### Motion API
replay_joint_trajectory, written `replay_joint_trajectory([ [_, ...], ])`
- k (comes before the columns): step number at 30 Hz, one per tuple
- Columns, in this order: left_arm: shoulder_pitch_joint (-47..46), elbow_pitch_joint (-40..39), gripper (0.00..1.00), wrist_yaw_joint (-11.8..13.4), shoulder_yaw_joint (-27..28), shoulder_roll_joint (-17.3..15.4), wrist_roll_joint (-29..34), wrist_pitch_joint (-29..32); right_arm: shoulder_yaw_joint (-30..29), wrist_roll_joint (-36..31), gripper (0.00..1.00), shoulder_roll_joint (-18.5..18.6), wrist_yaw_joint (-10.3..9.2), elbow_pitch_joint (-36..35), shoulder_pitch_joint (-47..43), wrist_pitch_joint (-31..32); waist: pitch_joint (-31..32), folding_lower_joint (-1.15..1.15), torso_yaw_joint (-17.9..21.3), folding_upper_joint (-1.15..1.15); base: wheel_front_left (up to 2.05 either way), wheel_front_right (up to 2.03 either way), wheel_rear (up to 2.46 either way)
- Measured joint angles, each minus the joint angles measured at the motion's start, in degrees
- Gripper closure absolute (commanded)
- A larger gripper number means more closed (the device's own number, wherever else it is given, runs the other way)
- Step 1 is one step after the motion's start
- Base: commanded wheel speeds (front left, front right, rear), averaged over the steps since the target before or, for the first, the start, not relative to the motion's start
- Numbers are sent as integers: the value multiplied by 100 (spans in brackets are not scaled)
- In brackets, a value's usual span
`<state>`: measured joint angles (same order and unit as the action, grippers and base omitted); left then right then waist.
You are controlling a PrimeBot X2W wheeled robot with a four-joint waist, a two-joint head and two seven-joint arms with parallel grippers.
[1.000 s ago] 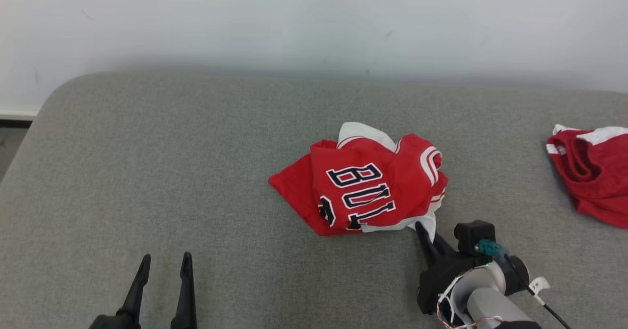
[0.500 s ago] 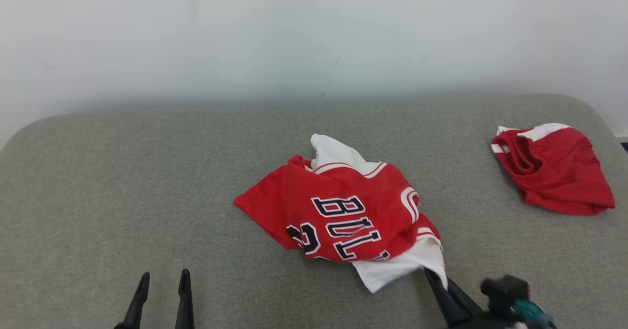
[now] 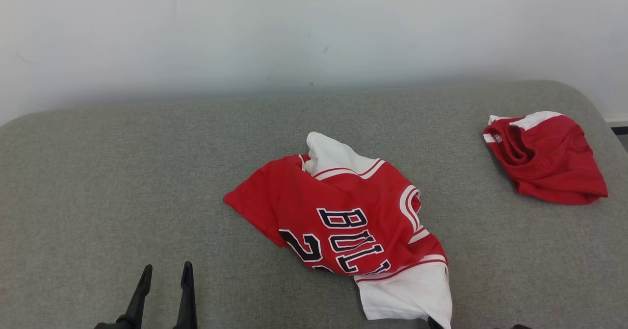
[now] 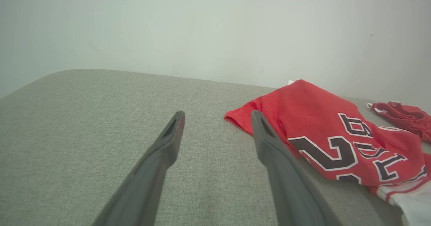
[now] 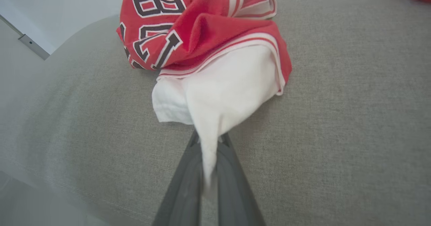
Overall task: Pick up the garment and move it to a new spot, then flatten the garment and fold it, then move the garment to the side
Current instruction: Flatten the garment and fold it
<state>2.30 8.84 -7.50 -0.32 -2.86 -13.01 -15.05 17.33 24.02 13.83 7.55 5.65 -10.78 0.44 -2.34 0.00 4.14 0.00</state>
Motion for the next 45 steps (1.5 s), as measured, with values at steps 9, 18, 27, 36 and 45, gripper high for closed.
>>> replay_joint_trajectory([
  [9,2,9,0,0,46,0,24,1,-301,-334,0,-165,0,-461,2,-285,58,0,-23,0,0,0,0],
  [18,-34,-33,0,0,88,-1,36,1,-347,-450,0,-227,0,-242,541,-503,16,0,11,0,0,0,0],
  [27,-137,-41,0,0,2,0,75,1,-155,-310,0,-21,0,1279,2108,-525,-59,1,-91,0,0,0,0],
  [36,-254,0,0,0,-151,-2,7,1,292,76,0,114,-1,2924,3225,-13,-173,1,-506,0,0,0,0],
  [45,-363,63,0,0,-301,-2,-48,1,648,472,100,303,0,3443,4094,-238,-297,1,-818,0,0,0,0],
])
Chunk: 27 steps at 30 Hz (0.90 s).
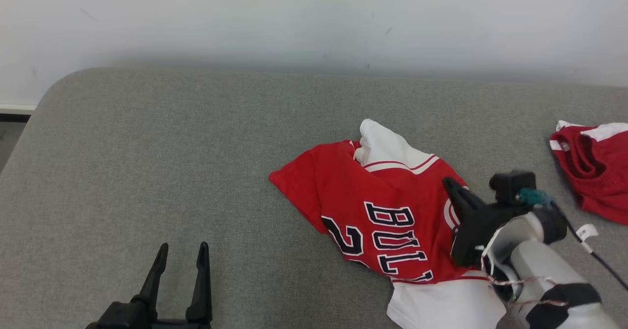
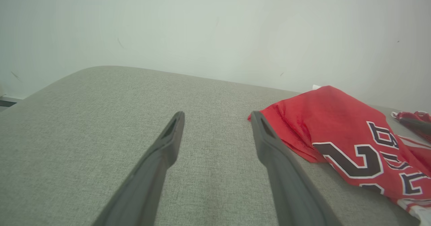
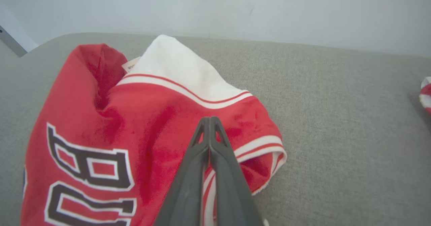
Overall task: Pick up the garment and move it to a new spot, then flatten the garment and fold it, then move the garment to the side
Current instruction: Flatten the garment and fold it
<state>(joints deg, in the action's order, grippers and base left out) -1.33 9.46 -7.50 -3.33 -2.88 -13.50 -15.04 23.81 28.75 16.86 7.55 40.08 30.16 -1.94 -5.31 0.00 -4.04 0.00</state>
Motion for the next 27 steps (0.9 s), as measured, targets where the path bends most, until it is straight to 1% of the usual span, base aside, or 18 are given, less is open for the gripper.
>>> replay_joint_trajectory([
  [6,-156,-1,0,0,-151,1,-22,0,-62,44,100,266,0,265,954,-445,-139,0,-147,0,0,0,0],
  [9,-222,63,0,0,-314,2,-52,0,-146,347,100,322,0,514,1114,-385,-174,0,-267,0,0,0,0],
  [11,-243,56,0,20,-374,3,-77,0,20,450,100,392,0,590,1029,-267,-172,1,-357,1,0,0,0],
  [12,-239,56,0,45,-392,2,-88,0,96,453,88,435,0,589,979,-309,-163,1,-388,0,0,0,0],
  [15,-199,65,0,49,-400,2,-120,-1,255,645,67,500,0,612,806,-315,-106,-1,-400,0,0,0,0],
  [16,-127,66,0,52,-363,2,-132,0,385,691,0,541,0,579,678,-322,-77,0,-348,0,0,0,0],
  [18,-55,83,0,52,-344,2,-153,0,511,804,0,550,0,483,589,-301,-47,-1,-258,0,0,0,0],
  [20,-19,83,0,51,-338,2,-167,0,638,1004,0,555,0,319,475,-135,-4,0,-155,0,0,0,0],
  [22,13,83,0,44,-339,4,-167,0,749,1207,0,601,0,146,294,101,45,-1,-61,0,0,0,0],
  [27,19,65,0,41,-320,3,-167,0,914,1647,0,855,0,-311,25,816,138,-1,124,0,0,0,0],
])
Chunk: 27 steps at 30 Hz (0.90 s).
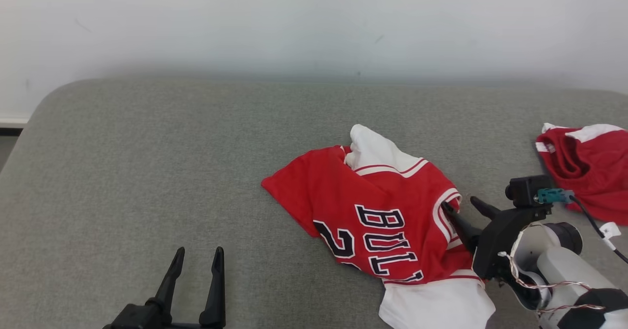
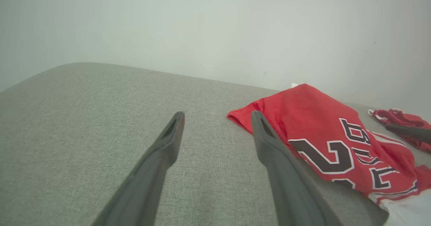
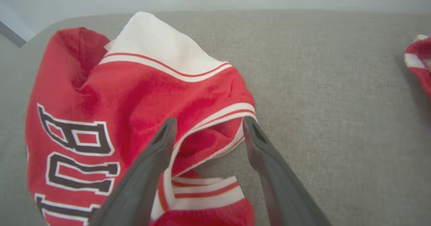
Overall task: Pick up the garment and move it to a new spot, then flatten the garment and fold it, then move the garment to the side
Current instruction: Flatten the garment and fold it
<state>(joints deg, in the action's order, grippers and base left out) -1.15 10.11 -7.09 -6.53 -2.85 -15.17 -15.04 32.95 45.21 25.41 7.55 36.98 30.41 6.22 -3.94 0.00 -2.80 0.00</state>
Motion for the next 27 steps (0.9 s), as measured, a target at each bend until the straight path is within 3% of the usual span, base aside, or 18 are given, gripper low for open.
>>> replay_joint_trajectory([
  [5,-23,-13,0,-3,-26,0,2,-1,-57,183,0,110,0,-219,-13,294,-53,0,64,0,0,0,0],
  [14,-244,33,0,-7,-238,0,-63,0,-103,538,0,-288,-1,287,88,960,-270,0,-131,0,0,0,0],
  [15,-269,35,0,-10,-256,0,-64,0,-34,500,15,-299,-1,337,129,1010,-283,1,-167,0,0,0,0],
  [16,-274,48,0,-31,-281,1,-71,0,-7,454,61,-305,-1,378,173,991,-293,0,-203,0,0,0,0],
  [17,-275,69,0,-31,-302,0,-102,0,23,420,100,-349,-1,455,279,931,-309,0,-272,0,0,0,0],
  [22,-314,83,0,-31,-300,0,-114,0,77,370,100,-349,0,580,496,635,-331,0,-381,0,0,0,0],
  [27,-349,76,0,-31,-292,0,-131,0,49,49,100,-81,-1,682,1128,13,-400,0,-417,0,0,0,0],
])
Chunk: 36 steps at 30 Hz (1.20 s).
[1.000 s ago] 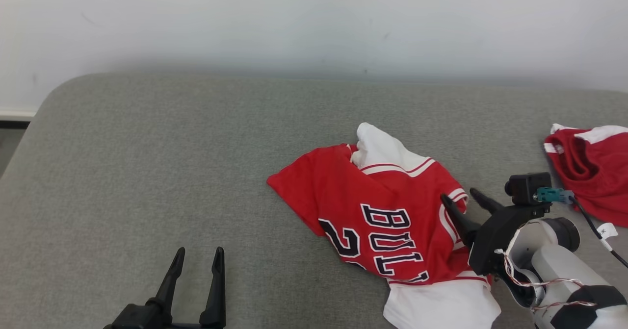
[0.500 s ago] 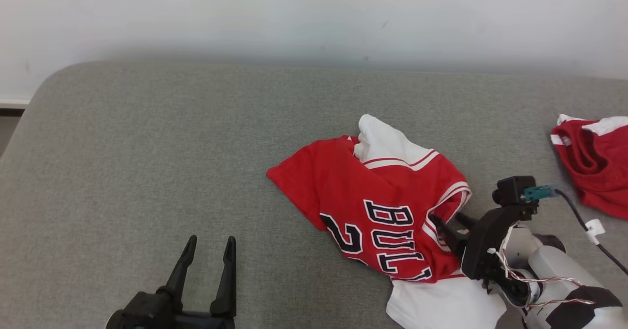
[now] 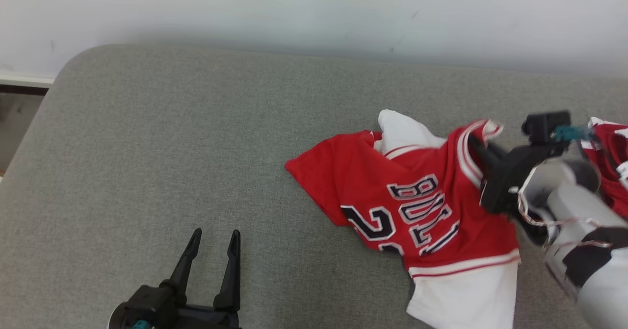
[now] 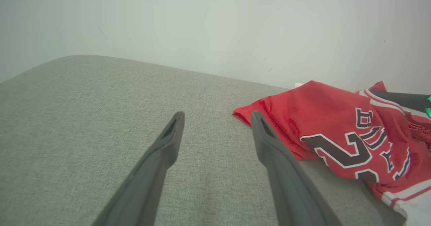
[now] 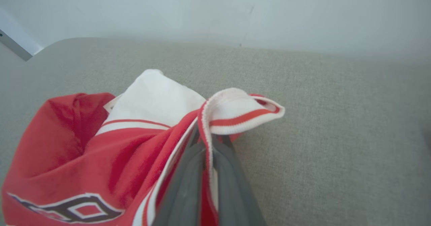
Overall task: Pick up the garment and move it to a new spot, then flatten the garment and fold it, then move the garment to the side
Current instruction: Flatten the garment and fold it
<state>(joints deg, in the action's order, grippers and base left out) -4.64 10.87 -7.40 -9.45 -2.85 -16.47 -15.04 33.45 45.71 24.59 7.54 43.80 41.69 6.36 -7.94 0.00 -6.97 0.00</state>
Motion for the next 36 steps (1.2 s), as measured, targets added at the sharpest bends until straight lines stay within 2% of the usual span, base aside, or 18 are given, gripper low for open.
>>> replay_joint_trajectory([
  [6,-93,-1,0,0,-80,0,-27,0,-33,-468,100,237,1,264,834,-684,-140,0,-91,0,0,0,0],
  [15,-332,11,0,10,-298,3,-110,0,-155,-877,100,213,1,1604,1482,-1026,-365,0,-388,0,0,0,0],
  [17,-367,29,0,33,-322,1,-113,-1,-119,-960,27,136,1,1858,1502,-1114,-396,1,-445,0,0,0,0],
  [18,-367,46,0,33,-334,1,-113,-1,-92,-979,0,99,1,1947,1514,-1161,-398,1,-463,0,0,0,0],
  [24,-342,103,0,33,-140,2,-24,0,177,-1221,0,19,1,2205,1583,-1614,-302,0,-306,0,0,0,0],
  [29,-210,105,0,27,60,1,98,0,162,-1085,0,-44,1,1967,1529,-1984,-157,0,-7,0,0,0,0],
  [32,-132,109,0,25,138,3,221,0,31,-947,0,-35,1,1618,1277,-2107,-71,0,182,0,0,0,0],
  [36,-105,123,0,-1,250,1,307,0,-760,-1149,0,110,1,347,579,-2150,54,0,487,-1,0,0,0],
])
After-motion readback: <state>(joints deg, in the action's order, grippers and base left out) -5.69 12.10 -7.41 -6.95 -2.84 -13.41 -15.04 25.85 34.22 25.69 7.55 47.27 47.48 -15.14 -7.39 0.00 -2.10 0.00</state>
